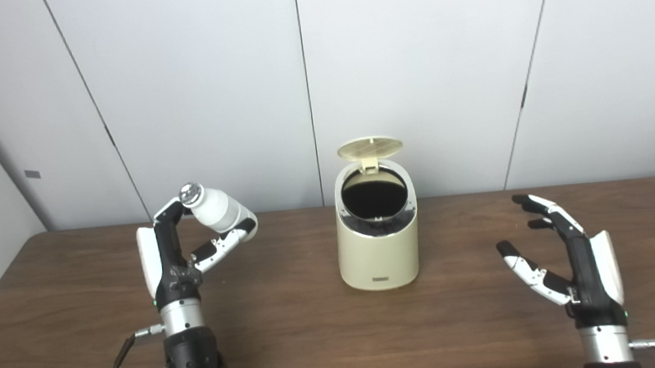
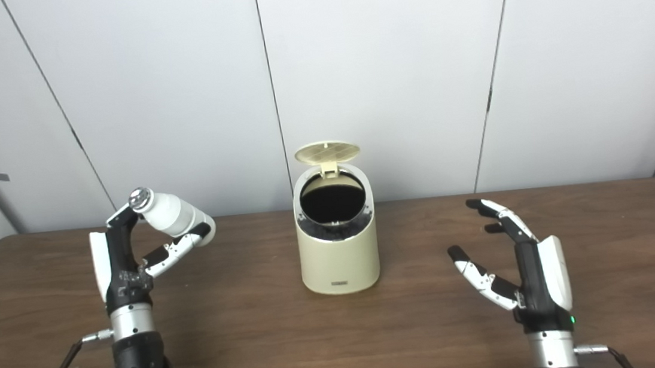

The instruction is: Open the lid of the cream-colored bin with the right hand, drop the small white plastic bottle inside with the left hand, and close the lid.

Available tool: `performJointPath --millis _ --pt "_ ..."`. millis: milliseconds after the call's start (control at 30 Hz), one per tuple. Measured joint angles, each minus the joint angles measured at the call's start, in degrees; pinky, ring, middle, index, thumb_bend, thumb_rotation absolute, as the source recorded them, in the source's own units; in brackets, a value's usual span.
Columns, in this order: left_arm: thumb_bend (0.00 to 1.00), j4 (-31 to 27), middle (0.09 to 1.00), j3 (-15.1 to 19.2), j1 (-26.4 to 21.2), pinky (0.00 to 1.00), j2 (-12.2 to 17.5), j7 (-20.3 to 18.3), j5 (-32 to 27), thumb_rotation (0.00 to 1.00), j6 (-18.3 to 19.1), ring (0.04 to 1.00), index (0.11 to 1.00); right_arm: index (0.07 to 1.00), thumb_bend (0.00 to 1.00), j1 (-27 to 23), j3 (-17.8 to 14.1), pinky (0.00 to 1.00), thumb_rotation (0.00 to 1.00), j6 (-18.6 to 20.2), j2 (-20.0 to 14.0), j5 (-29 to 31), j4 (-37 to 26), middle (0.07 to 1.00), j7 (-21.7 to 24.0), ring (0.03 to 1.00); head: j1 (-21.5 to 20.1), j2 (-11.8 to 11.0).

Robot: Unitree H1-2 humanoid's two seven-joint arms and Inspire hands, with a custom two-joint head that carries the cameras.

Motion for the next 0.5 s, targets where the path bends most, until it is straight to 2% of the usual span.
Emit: performJointPath --millis 233,333,400,500 --pt "0.52 -8.0 0.498 -0.1 0.0 0.77 -3.1 -6.0 -3.2 0.00 6.0 0.769 0.464 0.757 0.33 0.1 -1.3 0.66 0.43 7.0 0.3 1.2 -2.2 0.786 2.9 0.766 -0.1 -0.4" --pt "0.52 -10.4 0.499 -0.7 0.0 0.75 -3.6 -8.7 -3.4 0.00 9.4 0.762 0.461 0.772 0.33 -0.8 -2.0 0.66 0.34 10.9 0.2 2.4 -4.5 0.798 5.0 0.774 -0.1 -0.4" --pt "0.52 -12.2 0.507 -1.3 -0.1 0.72 -4.2 -10.0 -3.1 0.00 11.2 0.757 0.454 0.775 0.33 -2.0 -2.3 0.63 0.29 11.8 -0.1 3.3 -4.8 0.790 6.2 0.756 0.0 -0.6" --pt "0.52 -13.6 0.511 -2.7 -0.7 0.70 -4.6 -11.3 -2.1 0.00 12.8 0.744 0.452 0.781 0.33 -3.7 -2.3 0.63 0.27 12.5 -0.4 3.7 -4.9 0.791 7.0 0.755 -0.1 -0.8"
